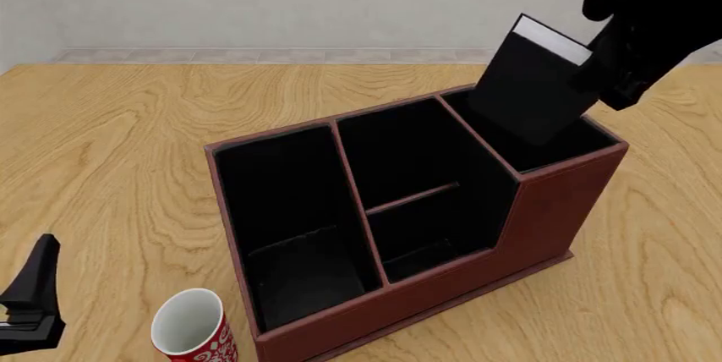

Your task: Pick up the book and place it in the right compartment of the caddy.

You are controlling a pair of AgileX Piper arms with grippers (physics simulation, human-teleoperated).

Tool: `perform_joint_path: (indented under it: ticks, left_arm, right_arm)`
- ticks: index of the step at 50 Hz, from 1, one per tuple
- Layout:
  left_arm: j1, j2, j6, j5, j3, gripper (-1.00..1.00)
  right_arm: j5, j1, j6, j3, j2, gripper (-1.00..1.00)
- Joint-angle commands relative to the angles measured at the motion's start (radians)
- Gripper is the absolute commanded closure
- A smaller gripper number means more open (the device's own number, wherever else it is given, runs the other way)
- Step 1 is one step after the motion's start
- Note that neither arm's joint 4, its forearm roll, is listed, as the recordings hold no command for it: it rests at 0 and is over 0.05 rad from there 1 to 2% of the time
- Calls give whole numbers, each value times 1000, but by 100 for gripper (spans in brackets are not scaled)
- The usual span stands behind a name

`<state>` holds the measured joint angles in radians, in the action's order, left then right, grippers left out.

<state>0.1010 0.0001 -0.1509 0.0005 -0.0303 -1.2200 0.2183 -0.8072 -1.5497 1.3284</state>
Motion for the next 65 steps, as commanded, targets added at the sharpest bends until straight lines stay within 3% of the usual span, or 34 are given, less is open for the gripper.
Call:
perform_joint_path:
  ticks: [1, 15, 38, 65]
  left_arm:
    - [3, 0, -1, -2, 5, -100]
    - [4, 0, -3, -4, 11, -100]
    - [7, 0, -7, 7, -1, -100]
    - [13, 0, -9, 3, 14, -100]
  right_arm:
    - [0, 1, 43, 6, 6, 100]
    - [1, -26, 18, 28, 20, 100]
    - [3, -9, 44, 9, 49, 100]
    - [83, 7, 83, 126, 68, 100]
